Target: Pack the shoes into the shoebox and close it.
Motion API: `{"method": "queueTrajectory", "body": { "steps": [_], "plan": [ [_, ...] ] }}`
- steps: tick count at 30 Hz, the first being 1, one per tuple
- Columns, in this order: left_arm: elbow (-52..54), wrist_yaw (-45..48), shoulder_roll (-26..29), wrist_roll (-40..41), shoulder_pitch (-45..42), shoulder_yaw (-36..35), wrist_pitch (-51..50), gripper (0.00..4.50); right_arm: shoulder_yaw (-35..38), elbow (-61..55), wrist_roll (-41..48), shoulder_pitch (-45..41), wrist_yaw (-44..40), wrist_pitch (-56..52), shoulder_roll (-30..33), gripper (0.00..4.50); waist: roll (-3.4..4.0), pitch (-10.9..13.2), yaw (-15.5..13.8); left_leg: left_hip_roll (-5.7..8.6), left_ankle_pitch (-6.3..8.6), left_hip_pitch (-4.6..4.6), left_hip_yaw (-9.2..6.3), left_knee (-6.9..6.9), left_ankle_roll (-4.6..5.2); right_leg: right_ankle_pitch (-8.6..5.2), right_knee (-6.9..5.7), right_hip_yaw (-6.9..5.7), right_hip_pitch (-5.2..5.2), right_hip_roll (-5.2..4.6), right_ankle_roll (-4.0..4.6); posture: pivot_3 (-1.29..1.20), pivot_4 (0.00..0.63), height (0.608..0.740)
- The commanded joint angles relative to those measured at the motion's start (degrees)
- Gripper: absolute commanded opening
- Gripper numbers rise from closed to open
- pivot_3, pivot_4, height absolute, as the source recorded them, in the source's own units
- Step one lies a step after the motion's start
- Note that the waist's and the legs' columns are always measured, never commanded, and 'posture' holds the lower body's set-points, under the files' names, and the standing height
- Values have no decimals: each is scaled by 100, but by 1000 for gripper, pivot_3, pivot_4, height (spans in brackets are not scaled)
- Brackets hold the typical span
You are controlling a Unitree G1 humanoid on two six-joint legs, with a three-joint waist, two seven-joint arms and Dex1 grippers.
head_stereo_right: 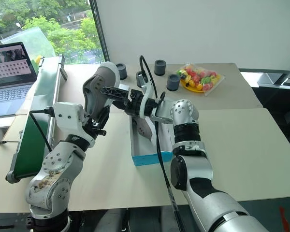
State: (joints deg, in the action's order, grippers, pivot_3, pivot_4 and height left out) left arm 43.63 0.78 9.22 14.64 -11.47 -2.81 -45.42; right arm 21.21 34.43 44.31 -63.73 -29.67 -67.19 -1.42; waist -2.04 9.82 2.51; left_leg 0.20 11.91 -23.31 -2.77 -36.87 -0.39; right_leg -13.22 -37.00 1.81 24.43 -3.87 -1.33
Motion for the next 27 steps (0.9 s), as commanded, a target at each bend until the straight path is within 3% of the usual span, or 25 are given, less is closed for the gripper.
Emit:
{"method": "queueTrajectory", "body": {
  "steps": [1, 8, 11, 20, 22, 27],
  "plan": [
    [196, 63, 16, 67, -135, -3, 3, 2148, 204, -173, 330, -232, 128, 19, -110, 4500, 0, 0, -4, 0, 0, 0, 0, 0, 0, 0, 0, 0, 0, 0, 0, 0, 150, 728],
    [175, 108, 40, 67, -115, -8, -30, 2148, 211, -411, 456, -172, 297, 32, -169, 4500, 0, 0, -11, 0, 0, 0, -1, 0, 0, 0, 1, 0, -2, 0, -1, 0, 150, 728],
    [164, 105, 37, 57, -118, -22, -27, 2133, 188, -516, 436, -114, 323, 86, -182, 3865, 0, 0, -9, 1, 0, 1, -1, 0, 0, 0, 1, 0, -3, 1, -1, 0, 150, 728],
    [134, 124, 66, 26, -113, -41, -37, 2133, 189, -762, 547, -43, 425, 44, -243, 945, 0, 0, -8, 0, 0, 1, -1, 0, 0, 0, 1, 0, -3, 4, -1, 0, 150, 728],
    [134, 132, 68, 33, -102, -46, -45, 2133, 165, -881, 592, 5, 398, -7, -259, 670, 0, 0, -11, 0, 0, 1, -1, -1, 0, 0, 1, 0, -3, 3, -1, 0, 150, 728],
    [88, 188, 187, -45, -35, -5, -106, 2133, 265, -1062, 757, 80, 482, -115, -353, 670, 0, 0, -6, 0, 0, 1, -1, -1, 0, 0, 1, 0, -3, 3, -1, 0, 150, 728]
  ]
}}
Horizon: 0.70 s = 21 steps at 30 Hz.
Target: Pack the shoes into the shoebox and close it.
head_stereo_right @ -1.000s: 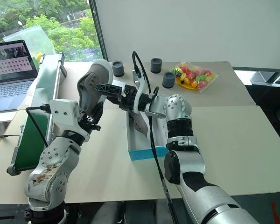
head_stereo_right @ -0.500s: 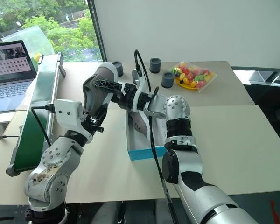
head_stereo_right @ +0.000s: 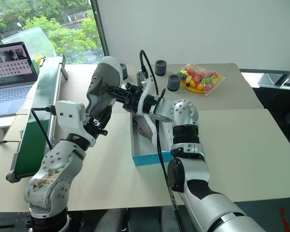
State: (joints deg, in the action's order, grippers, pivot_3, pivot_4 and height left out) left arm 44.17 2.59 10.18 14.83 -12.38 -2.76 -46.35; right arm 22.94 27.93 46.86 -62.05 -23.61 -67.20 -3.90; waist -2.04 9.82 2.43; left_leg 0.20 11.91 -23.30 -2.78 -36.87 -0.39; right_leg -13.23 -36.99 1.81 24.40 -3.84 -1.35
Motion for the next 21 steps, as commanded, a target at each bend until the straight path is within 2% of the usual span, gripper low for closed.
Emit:
{"method": "queueTrajectory", "body": {
  "steps": [1, 2, 8, 11, 14, 18, 21],
  "plan": [
    [23, 14, 112, -80, 70, -2, -9, 2133, 115, -434, 525, -77, -91, -110, -121, 670, 0, 0, 2, 0, 0, 0, 0, 0, 0, 0, 0, 0, 0, 1, 0, 0, 150, 728],
    [12, 44, 163, -103, 86, 14, 26, 2133, 147, -449, 552, -71, -39, -96, -143, 670, 0, 0, 3, -1, 0, 0, 0, 0, 0, 0, 0, 0, 0, 2, 0, 0, 150, 728],
    [78, 110, 328, -232, 239, 158, 167, 4432, 446, -628, 548, -7, 651, 462, -271, 662, 1, 1, -4, -1, 0, 0, -1, 1, 0, 0, 0, 1, 2, 3, 0, 0, 150, 728],
    [225, 131, 421, -295, 372, 208, 259, 4478, 781, -485, 548, -157, 1095, 968, -25, 662, 2, 1, -37, -1, 0, 2, -2, 0, 0, 0, 1, 1, -3, 0, -1, 0, 150, 728],
    [463, 197, 438, -179, 537, 113, 230, 4478, 887, -379, 561, -411, 1184, 1112, 466, 662, 3, 3, -62, -1, 0, -1, -2, -2, 0, 0, 3, 1, -2, -1, -2, 0, 150, 728],
    [829, 799, 930, 110, 1004, -172, 179, 4478, 136, -294, 75, -699, 797, 577, 1421, 662, 9, 6, -37, 0, 2, -6, 1, 1, 4, 0, 13, 1, 1, 2, -2, 0, 150, 728],
    [1017, 1510, 1569, 470, 1472, -626, 184, 4478, -333, -162, -28, -966, 708, -308, 1946, 662, 15, 10, 44, -7, 5, 0, 15, 6, 9, -1, 12, 17, 6, 10, 1, 0, 150, 728]
  ]
}}
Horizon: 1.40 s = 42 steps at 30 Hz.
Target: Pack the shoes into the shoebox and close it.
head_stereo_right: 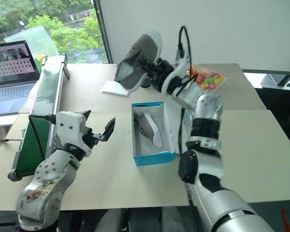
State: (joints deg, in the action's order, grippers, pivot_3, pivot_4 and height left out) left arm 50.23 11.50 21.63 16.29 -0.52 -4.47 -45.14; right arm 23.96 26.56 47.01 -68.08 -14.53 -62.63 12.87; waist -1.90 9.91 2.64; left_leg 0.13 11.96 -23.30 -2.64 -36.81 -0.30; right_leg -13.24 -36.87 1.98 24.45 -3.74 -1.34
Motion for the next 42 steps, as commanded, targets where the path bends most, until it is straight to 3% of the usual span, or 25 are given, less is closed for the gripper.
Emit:
{"method": "queueTrajectory", "body": {
  "steps": [1, 5, 10, 23, 31, 42],
  "plan": [
    [424, 835, 615, 439, 418, -645, 80, 4478, -625, -52, -85, -425, -222, -1096, 400, 662, 3, 2, 30, -4, 1, 3, 4, 0, 2, -1, 0, 8, 1, 5, 2, 0, 150, 728],
    [228, 1425, 1218, 649, 705, -1225, 224, 4478, -909, -205, -161, -460, 59, -2436, 498, 662, 4, 3, 32, -16, 2, 20, 7, 0, 4, -1, -2, 15, -10, 21, 11, 0, 150, 728],
    [121, 1564, 1445, 678, 681, -1292, 310, 4478, -1350, -752, -317, 69, 124, -2986, 418, 662, 9, 6, -41, -17, 2, 9, 2, -2, 4, 1, 10, 9, -12, 25, 11, 0, 150, 728],
    [479, 1909, 1585, 905, 1010, -1454, 413, 4478, -2692, -822, -641, 537, -486, -2987, 821, 662, 10, 6, 13, -14, 2, 6, 2, -3, 4, 1, 10, 20, -6, 25, 3, 0, 150, 728],
    [205, 2517, 1928, 1144, 1205, -1652, 739, 4478, -3373, -540, -945, 241, -1044, -2862, 541, 662, 11, 7, -9, -15, 3, 8, 4, -2, 5, 1, 11, 21, -6, 26, 3, 0, 150, 728],
    [-40, 2510, 2133, 1075, 775, -1266, 889, 4478, -4509, -327, -1782, 505, -1578, -1907, 143, 662, 11, 6, 34, -17, 3, 15, 5, -1, 5, 1, 5, 24, -6, 28, 3, 0, 150, 728]
  ]
}}
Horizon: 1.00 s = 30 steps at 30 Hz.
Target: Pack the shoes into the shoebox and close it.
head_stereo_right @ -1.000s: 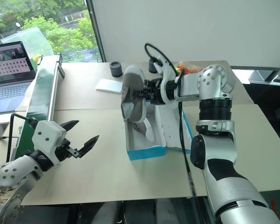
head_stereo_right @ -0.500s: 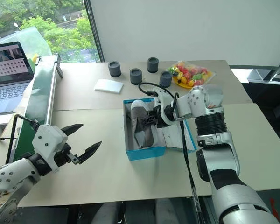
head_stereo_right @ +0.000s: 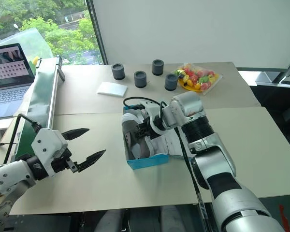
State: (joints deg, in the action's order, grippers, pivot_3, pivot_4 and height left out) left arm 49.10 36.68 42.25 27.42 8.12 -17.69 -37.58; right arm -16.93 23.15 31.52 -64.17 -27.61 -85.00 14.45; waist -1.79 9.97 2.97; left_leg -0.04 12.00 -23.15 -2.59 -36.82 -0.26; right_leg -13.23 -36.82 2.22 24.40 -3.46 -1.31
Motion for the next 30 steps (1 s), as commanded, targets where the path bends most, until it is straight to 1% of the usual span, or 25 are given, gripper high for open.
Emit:
{"method": "queueTrajectory", "body": {
  "steps": [1, 3, 6, 12, 17, 19, 23, 28, 30],
  "plan": [
    [73, -9, 84, -41, -117, 82, 134, 4478, -652, 20, -358, 164, -414, 497, 68, 662, 0, 0, 1, 0, 0, 1, 0, 0, 0, 0, 0, 0, -1, 0, 0, 0, 150, 728],
    [69, -14, 107, -30, -169, 95, 113, 4478, -1120, 118, -709, 229, -703, 948, 302, 662, 0, 0, -4, 1, 0, 4, 0, -1, 0, 0, 1, 0, -5, -1, 0, 0, 150, 728],
    [59, -21, 131, -13, -215, 87, 94, 4478, -1390, 636, -1175, 166, -1015, 1552, 499, 662, -1, -1, -4, 1, 0, 19, 2, -1, 0, 0, 1, 1, -14, -1, 0, 0, 150, 728],
    [99, -107, 99, -24, -268, 185, 66, 4478, -1452, 1983, -1924, -118, -1295, 2576, 565, 662, -11, -13, -54, 0, -1, 53, 7, -3, -1, 2, -2, 5, -46, 1, 1, 0, 150, 728],
    [138, -181, 88, -26, -286, 289, 50, 4478, -1248, 2895, -2305, -323, -1208, 3125, 371, 662, -13, -14, -78, 1, -1, 117, 4, -5, -2, -23, 16, 3, -124, -1, -39, 0, 150, 728],
    [130, -193, 96, -19, -291, 297, 46, 4478, -1297, 2924, -2410, -301, -1420, 3117, 288, 662, -12, -16, -77, 0, -1, 117, 4, -5, -2, -24, 16, 4, -123, -1, -39, 0, 150, 728],
    [135, -203, 122, 20, -316, 268, 9, 4478, -1343, 2780, -2498, -192, -1810, 2691, 218, 662, -12, -17, -73, -1, -1, 117, 3, -4, -2, -17, 13, 4, -122, 0, -26, 0, 150, 728],
    [143, -206, 147, 9, -284, 253, -3, 4478, -1591, 2076, -2158, -153, -2893, 1668, 321, 662, -11, -16, -90, 0, 0, 110, 0, -3, -2, -12, 15, 2, -117, -1, -15, 0, 150, 728],
    [131, -224, 139, 7, -290, 264, -14, 4478, -1577, 1886, -2104, -158, -3009, 1439, 323, 662, -11, -16, -88, 0, 1, 103, -2, -1, -5, -11, 16, -1, -111, -1, -7, 0, 150, 728]
  ]
}}
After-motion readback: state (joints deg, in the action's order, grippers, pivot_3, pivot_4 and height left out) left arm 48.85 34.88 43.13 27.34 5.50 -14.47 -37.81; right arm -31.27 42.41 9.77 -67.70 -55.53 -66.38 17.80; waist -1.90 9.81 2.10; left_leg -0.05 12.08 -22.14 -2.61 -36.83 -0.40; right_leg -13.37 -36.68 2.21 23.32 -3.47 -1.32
